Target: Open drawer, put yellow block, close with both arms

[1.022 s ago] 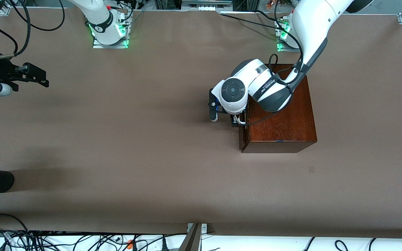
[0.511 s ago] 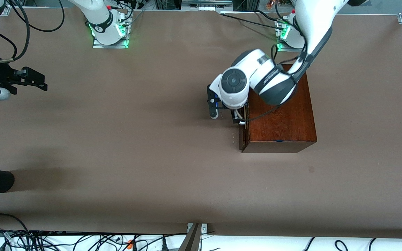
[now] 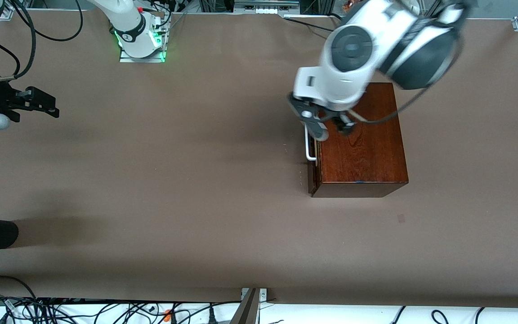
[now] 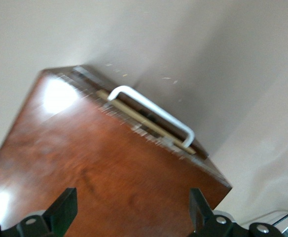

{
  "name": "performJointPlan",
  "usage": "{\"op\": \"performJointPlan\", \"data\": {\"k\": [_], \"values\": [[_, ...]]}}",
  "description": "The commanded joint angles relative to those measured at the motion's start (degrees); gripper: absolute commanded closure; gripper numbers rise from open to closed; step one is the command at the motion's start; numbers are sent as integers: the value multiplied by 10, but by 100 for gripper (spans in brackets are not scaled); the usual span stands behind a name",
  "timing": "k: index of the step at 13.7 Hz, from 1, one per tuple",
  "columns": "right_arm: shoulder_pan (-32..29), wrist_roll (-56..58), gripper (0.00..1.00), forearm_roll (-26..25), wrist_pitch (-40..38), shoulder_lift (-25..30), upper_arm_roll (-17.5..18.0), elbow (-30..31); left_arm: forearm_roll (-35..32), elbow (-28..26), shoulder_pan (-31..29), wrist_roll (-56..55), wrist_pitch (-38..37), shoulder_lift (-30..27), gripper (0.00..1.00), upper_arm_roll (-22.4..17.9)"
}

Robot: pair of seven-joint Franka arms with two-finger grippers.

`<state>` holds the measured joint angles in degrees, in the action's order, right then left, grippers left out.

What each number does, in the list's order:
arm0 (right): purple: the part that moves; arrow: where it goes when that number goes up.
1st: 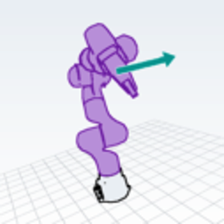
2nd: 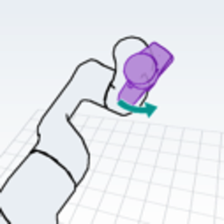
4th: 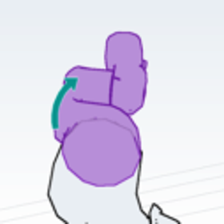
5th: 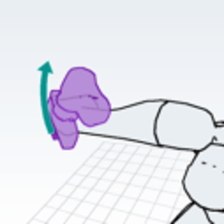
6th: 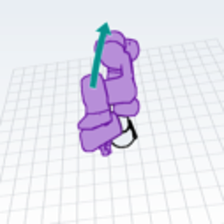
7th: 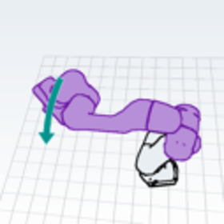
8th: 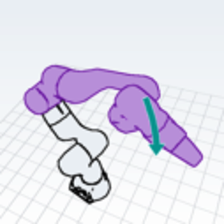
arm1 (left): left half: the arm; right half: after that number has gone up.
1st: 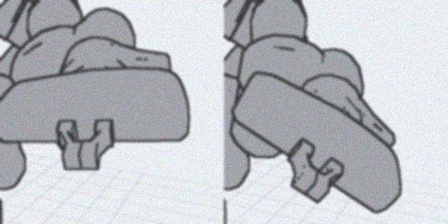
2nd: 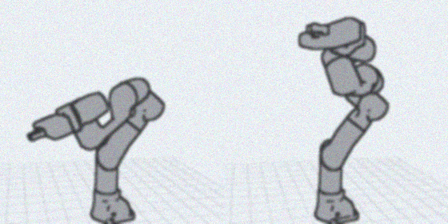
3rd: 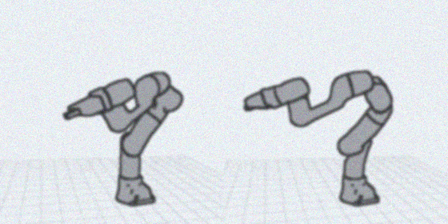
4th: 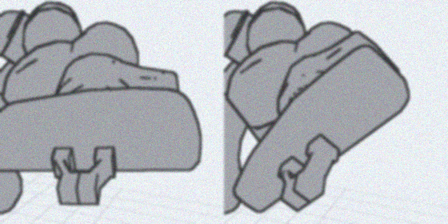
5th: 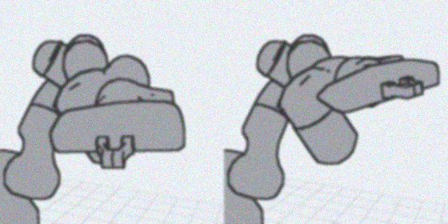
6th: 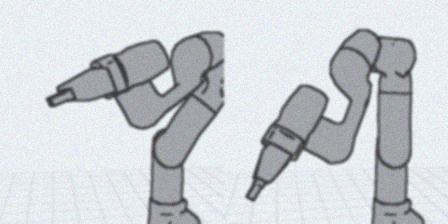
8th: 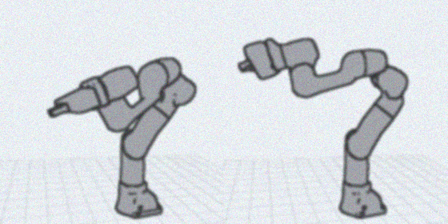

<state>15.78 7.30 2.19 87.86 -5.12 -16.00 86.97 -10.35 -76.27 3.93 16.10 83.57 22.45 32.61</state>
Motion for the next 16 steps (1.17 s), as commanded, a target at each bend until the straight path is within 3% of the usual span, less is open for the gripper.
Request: {"op": "performJointPlan", "data": {"k": [1, 3, 4, 6, 8, 11, 12, 14, 16], "values": [[-8, 3, 0, 0, -11, -6, 3, -12, 15, 29, -68, -1, -39, -20, 0, 10], [-18, 1, 0, 3, -9, -6, 3, -13, 24, 29, -95, -4, -61, -41, 0, 7], [-18, 1, 0, 4, -6, -7, 3, -13, 25, 17, -96, -12, -59, -77, 0, -4], [-17, 1, 0, 4, -9, -7, 3, -14, 94, -41, -94, -34, -52, -147, 0, -91], [-16, 3, 0, 3, -11, -7, 4, -13, 162, -134, -81, -83, 20, -215, 0, -189], [-13, 3, 0, 3, -6, -7, 4, -14, 155, -243, -71, -141, 100, -299, 0, -237], [-11, 3, 0, 3, -5, -7, 6, -15, 153, -253, -68, -156, 100, -308, 0, -273], [-10, 1, 0, 3, -2, -7, 7, -15, 149, -245, -4, -156, 102, -291, 0, -321], [-10, 1, 0, 4, -1, -7, 7, -15, 139, -218, -1, -150, 85, -267, 0, -328]]}}
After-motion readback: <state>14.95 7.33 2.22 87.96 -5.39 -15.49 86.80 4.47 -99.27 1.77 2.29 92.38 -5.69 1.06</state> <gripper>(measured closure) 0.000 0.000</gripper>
